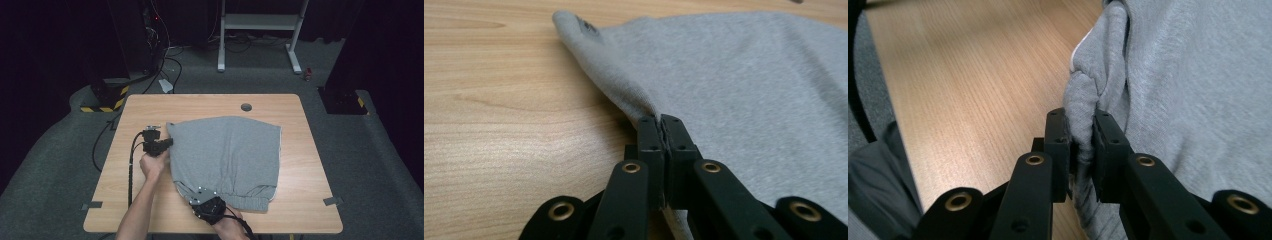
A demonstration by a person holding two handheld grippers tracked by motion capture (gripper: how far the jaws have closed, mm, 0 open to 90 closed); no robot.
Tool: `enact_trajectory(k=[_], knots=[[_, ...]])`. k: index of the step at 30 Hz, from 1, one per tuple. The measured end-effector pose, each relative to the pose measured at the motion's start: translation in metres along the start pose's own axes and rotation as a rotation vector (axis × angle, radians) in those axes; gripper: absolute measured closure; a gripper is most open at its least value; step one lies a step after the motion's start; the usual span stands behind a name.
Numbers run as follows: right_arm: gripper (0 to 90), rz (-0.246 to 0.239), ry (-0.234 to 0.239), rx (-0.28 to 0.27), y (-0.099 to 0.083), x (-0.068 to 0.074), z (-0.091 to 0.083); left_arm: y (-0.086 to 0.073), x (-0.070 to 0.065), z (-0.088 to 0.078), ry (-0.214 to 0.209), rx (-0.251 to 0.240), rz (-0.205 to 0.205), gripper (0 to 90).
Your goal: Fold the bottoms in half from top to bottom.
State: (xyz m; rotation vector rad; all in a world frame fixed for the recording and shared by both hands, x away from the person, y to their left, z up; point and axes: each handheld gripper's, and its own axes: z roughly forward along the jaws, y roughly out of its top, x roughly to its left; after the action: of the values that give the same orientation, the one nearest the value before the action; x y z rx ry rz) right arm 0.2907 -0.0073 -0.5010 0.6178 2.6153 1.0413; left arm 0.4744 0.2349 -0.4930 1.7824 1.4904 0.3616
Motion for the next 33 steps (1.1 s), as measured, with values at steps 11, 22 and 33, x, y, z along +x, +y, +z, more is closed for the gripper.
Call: enact_trajectory(k=[11, 22, 33], knots=[[79.5, 0.018, 0.014, -0.042, 0.004, -0.004, -0.024, 0.026, -0.009, -0.032, -0.07, -0.081, 0.013, 88.4], [79.8, 0.002, 0.062, -0.098, 0.027, -0.003, -0.04, 0.039, 0.006, -0.07, -0.063, -0.123, -0.008, 88.6], [79.8, -0.031, 0.104, -0.196, 0.054, 0.003, -0.061, 0.059, 0.008, -0.119, -0.052, -0.171, 0.043, 88.6]])
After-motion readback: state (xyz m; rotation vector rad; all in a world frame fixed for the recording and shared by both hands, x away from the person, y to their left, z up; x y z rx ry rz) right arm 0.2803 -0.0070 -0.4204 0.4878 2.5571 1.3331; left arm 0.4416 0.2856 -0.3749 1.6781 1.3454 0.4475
